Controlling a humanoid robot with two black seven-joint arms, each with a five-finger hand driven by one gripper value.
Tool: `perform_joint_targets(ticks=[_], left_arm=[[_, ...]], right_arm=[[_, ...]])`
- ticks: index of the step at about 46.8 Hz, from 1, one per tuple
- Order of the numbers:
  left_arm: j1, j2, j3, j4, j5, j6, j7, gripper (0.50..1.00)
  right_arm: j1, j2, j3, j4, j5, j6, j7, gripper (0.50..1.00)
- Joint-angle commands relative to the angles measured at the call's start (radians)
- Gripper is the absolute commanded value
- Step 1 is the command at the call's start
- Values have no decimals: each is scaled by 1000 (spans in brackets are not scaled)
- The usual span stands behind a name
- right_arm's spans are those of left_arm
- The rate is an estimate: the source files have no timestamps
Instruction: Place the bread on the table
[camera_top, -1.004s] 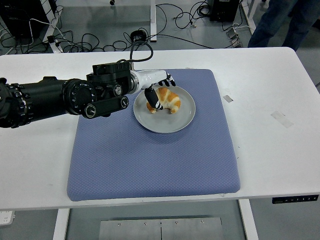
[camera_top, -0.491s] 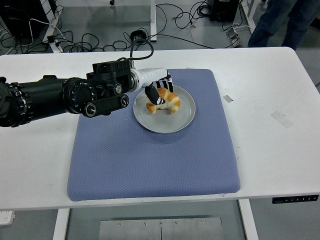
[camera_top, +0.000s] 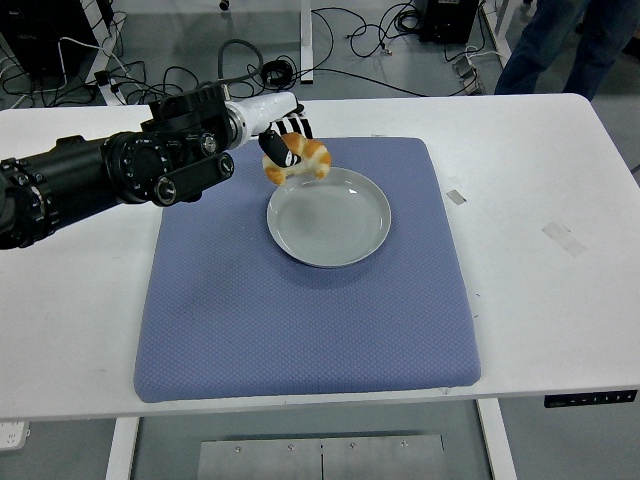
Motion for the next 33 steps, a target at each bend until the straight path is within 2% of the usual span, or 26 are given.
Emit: perform_joint_targets(ticks=[1, 8, 16, 33], left_arm=[[16, 23, 0, 18, -1, 1, -5, 500], [43, 58, -6, 38, -1, -1, -34, 500], [66, 91, -8, 38, -2, 4, -36, 500], [109, 91, -6, 40, -1, 7, -36, 500]], right_arm=[[0, 0, -1, 0, 0, 0, 0, 1000], [0, 0, 0, 0, 0, 0, 0, 1000], [0, 0, -1, 0, 0, 0, 0, 1000], [0, 0, -1, 0, 0, 0, 0, 1000]])
